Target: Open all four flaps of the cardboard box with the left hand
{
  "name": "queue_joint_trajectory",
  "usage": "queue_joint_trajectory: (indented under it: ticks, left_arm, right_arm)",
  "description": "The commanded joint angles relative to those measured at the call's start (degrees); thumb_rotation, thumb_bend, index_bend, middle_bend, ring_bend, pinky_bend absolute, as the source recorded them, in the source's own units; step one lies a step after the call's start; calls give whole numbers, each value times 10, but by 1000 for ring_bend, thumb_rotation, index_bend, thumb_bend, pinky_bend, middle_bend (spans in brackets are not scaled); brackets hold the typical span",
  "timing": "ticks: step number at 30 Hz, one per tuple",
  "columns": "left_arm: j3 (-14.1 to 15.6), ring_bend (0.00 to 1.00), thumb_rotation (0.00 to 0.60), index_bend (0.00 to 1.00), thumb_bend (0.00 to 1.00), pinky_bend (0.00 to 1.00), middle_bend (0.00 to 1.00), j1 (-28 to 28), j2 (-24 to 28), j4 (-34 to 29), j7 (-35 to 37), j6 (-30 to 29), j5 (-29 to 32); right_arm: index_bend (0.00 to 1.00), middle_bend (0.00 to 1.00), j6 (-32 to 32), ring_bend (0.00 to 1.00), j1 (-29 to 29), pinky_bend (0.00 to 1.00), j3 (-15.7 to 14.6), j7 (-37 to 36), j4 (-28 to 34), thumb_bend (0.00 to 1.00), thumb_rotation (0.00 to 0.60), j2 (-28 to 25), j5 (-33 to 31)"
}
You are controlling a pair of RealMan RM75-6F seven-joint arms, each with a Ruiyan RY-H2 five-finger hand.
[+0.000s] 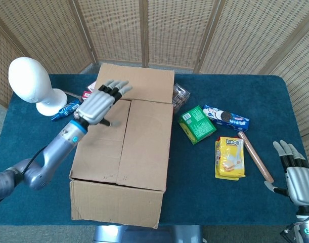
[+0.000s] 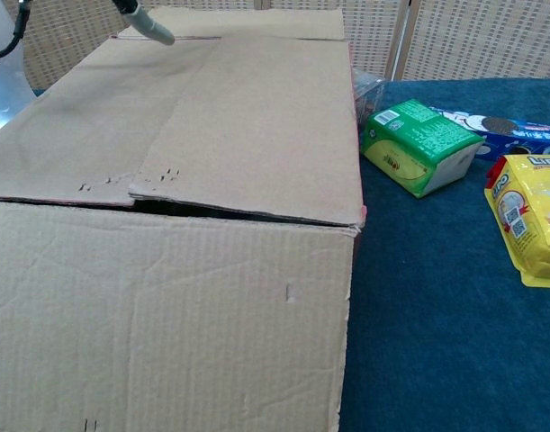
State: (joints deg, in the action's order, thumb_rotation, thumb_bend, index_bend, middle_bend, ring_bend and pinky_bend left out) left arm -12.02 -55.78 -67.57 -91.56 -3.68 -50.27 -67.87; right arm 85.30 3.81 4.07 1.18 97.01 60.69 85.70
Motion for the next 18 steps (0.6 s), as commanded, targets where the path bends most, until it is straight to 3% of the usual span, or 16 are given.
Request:
queue_joint_trajectory:
  ticks: [1, 11, 18]
  left_arm:
    - [44, 0, 600, 0, 0, 34, 0, 53, 23, -18, 78, -37, -108]
    - [67, 0, 600, 0, 0, 26, 0, 72, 2, 2, 89, -72, -185]
    - [59, 0, 600, 0, 0, 27, 0, 68, -30, 11, 57, -78, -192]
  right_arm:
    - [0, 0, -1, 0, 1, 162, 0, 2, 2, 0, 600, 0, 1]
    - [0, 0, -4, 0, 1, 162, -3, 4, 5, 0, 600, -1, 3]
    - [0, 0, -4, 0, 1, 162, -5, 3, 7, 0, 600, -2, 7]
